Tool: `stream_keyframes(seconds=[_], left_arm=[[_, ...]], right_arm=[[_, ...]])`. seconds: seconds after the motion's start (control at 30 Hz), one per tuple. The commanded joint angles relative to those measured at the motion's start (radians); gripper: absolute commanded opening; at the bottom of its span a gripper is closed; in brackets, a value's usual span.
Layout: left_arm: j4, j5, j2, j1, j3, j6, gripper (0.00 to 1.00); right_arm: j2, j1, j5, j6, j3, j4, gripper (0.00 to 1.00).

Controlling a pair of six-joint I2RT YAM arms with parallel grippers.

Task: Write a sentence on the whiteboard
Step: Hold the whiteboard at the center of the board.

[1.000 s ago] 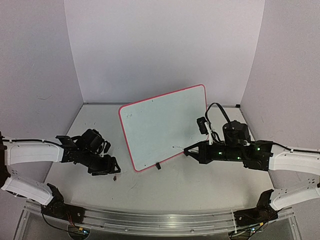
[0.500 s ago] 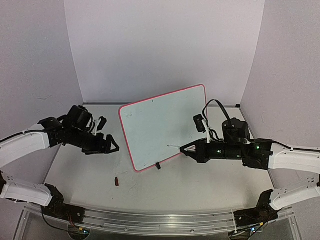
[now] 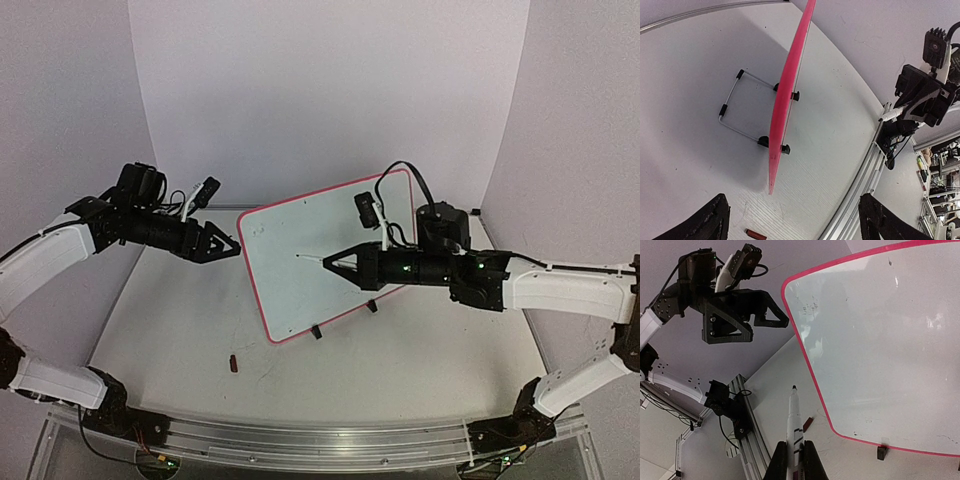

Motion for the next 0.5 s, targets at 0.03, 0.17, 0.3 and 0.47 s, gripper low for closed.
stream_keyframes(seconds=[0.03,0.17,0.3,0.47], left_arm=[[0.094,0.036,0.026,0.007,0.038,0.102,0.79],[0.109,0.013,0.082,0.007,0.065,0.137,0.67],[0.169,0.010,0.093,0.006,0.069,0.123,0.60],[0.176,0.020,0.133,0.006,0.079,0.116,0.56]], right_arm=[[0.068,-0.009,-0.073,-0.038,0.117,0.071,0.00],[0.111,-0.008,-0.041,-0.043,0.159,0.069,0.00],[0.134,-0.008,-0.014,-0.051,0.177,0.069,0.00],[0.160,-0.009,0.001,-0.062,0.203,0.062,0.00]])
